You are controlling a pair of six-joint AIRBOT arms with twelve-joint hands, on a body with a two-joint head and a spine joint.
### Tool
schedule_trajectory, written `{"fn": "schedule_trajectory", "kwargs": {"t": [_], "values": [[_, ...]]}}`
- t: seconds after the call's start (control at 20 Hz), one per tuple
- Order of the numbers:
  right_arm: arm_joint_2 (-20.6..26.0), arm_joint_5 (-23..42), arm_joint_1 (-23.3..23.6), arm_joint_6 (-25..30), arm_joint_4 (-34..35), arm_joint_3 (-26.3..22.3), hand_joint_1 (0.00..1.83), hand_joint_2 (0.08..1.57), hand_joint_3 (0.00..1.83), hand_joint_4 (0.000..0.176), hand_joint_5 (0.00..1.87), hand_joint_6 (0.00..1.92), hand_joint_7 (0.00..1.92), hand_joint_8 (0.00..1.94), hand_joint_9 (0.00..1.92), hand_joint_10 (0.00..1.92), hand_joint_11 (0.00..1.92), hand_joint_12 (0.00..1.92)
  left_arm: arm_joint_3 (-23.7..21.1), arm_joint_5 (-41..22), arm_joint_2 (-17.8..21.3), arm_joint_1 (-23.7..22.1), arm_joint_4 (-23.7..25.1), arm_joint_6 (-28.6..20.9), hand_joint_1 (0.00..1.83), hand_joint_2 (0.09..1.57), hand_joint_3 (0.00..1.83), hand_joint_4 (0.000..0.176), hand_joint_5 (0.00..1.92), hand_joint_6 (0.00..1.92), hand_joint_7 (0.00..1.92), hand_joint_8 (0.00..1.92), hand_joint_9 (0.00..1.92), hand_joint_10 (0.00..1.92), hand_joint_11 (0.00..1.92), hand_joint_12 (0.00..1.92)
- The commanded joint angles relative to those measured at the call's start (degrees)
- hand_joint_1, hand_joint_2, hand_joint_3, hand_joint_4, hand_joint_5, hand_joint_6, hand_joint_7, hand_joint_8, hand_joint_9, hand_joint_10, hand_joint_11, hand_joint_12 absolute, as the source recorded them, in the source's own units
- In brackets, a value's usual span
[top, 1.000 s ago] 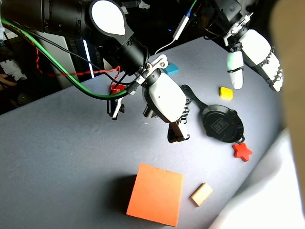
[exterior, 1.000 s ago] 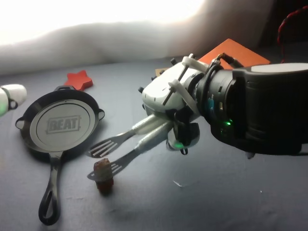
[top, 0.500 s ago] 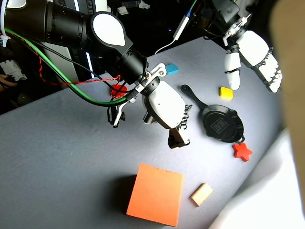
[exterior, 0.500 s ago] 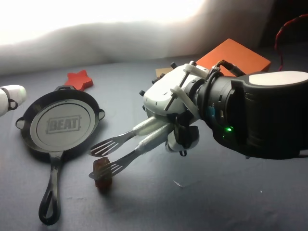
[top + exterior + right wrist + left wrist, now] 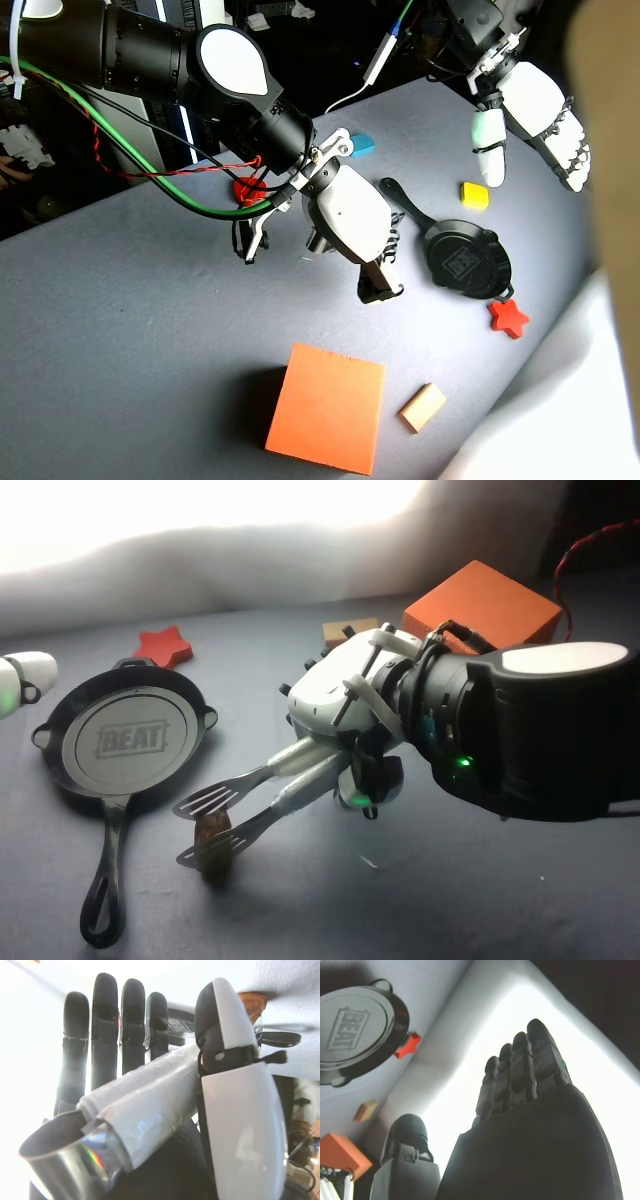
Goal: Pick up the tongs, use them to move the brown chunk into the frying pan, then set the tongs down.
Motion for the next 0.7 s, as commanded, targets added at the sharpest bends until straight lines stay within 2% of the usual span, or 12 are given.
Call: {"fn": "schedule_trajectory", "kwargs": {"t": [0.0, 0.35, 0.45, 0.6, 0.65], "values": [[0.02, 1.41, 0.56, 0.33, -3.14, 0.21, 0.93, 1.18, 0.01, 0.0, 0.77, 0.0, 0.84, 0.0, 0.82, 0.0, 0.28, 1.29, -0.13, -3.79, 0.77, 0.02, 3.44, 0.21, 0.0, 1.18, 0.0, 0.0, 0.03, 0.0, 0.05, 0.0, 0.05, 0.0, 0.0, 0.15], [-1.39, 1.34, -0.64, 0.42, -3.13, 1.36, 0.93, 1.19, 0.01, 0.0, 0.78, 0.01, 0.85, 0.0, 0.82, 0.0, 0.28, 1.3, -0.5, -3.73, 0.85, -0.13, 3.35, 0.3, 0.0, 1.18, 0.0, 0.0, 0.01, 0.0, 0.03, 0.0, 0.03, 0.01, 0.0, 0.08], [-1.52, 1.28, -1.09, 0.42, -3.13, 1.39, 1.01, 1.17, 0.0, 0.0, 0.83, 0.02, 0.89, 0.02, 0.86, 0.02, 0.32, 1.3, -0.18, -3.47, 0.77, -0.17, 3.16, 0.34, 0.0, 1.19, 0.0, 0.0, 0.02, 0.01, 0.03, 0.01, 0.03, 0.01, 0.0, 0.08], [-1.47, 0.59, -0.97, 0.39, -3.13, 1.39, 1.03, 1.17, 0.0, 0.0, 0.88, 0.04, 0.94, 0.03, 0.9, 0.03, 0.37, 1.29, 0.22, -3.1, 0.66, -0.04, 3.08, 0.46, 0.0, 1.18, 0.0, 0.0, 0.01, 0.0, 0.03, 0.0, 0.03, 0.0, 0.0, 0.03], [-1.38, 0.47, -0.88, 0.33, -3.13, 1.39, 1.09, 1.18, 0.04, 0.0, 0.82, 0.99, 0.98, 0.03, 0.93, 0.04, 0.41, 1.32, 0.35, -3.1, 0.66, -0.02, 3.08, 0.48, 0.0, 1.18, 0.0, 0.0, 0.01, 0.0, 0.04, 0.01, 0.04, 0.01, 0.01, 0.04]]}}
